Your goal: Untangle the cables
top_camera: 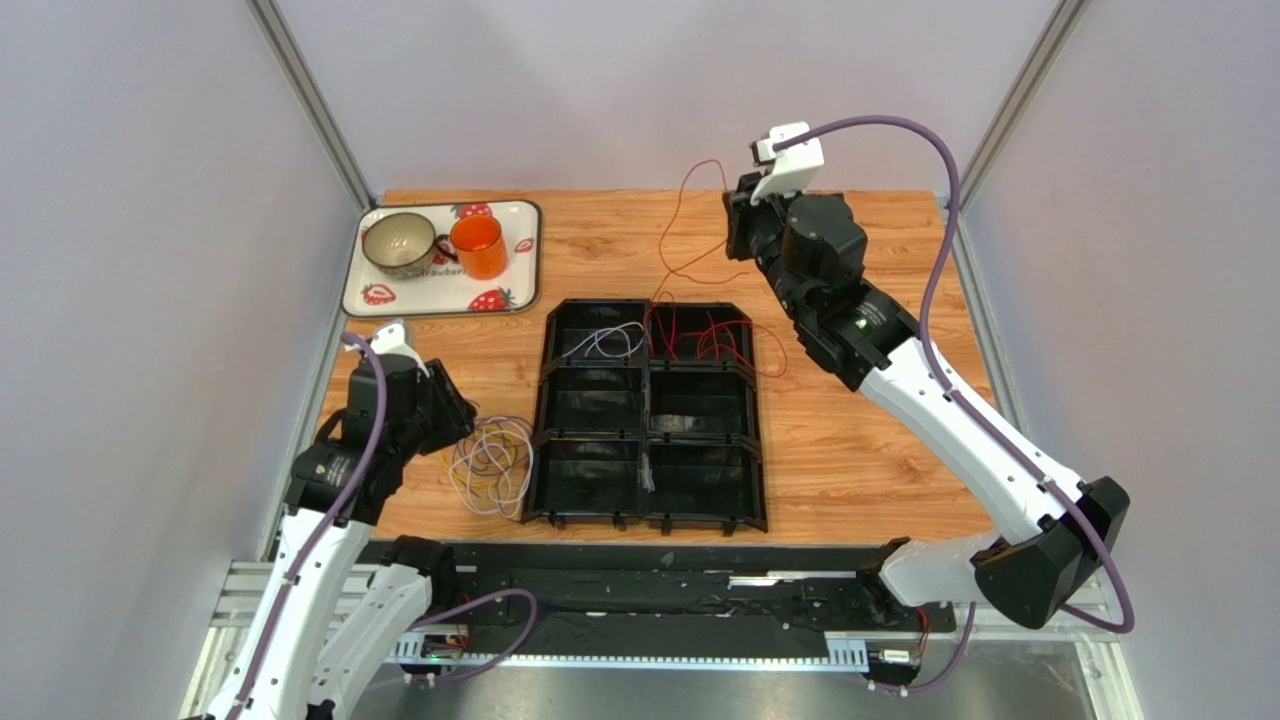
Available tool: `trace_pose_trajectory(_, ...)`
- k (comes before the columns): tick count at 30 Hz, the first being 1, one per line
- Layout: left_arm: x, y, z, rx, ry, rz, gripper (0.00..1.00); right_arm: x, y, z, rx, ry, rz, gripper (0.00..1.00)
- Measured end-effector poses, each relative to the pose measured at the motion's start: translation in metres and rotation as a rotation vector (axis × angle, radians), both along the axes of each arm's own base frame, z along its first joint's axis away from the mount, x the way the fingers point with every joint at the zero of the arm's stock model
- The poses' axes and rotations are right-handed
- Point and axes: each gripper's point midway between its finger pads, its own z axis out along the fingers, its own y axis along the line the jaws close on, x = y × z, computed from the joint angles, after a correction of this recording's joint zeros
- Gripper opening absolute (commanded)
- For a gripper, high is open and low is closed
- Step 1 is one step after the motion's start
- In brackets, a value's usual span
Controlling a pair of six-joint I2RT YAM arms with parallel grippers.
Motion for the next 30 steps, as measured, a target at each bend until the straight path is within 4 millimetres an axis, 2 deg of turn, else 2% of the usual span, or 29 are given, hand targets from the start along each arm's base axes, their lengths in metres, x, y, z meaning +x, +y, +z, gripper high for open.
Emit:
trace_pose_trajectory(6,0.0,0.0,-0.001,0.001,0.004,0.0,0.48,-0.008,-0.01,-0.032,0.009,0.06,-0.001,0.0)
trace_pose_trajectory(15,0.001,-0.001,-0.002,0.002,0.01,-0.003,0.47,-0.017,-0.01,-0.079,0.005,0.147,0.017,0.0)
trace_pose_trajectory(23,0.001,-0.001,-0.002,0.001,0.01,-0.004,0.47,-0.017,-0.012,-0.095,-0.004,0.178,0.01,0.0)
trace_pose_trajectory(30,0.001,-0.001,-0.002,0.002,0.011,-0.005,0.47,-0.007,-0.01,-0.111,-0.02,0.207,-0.002,0.0)
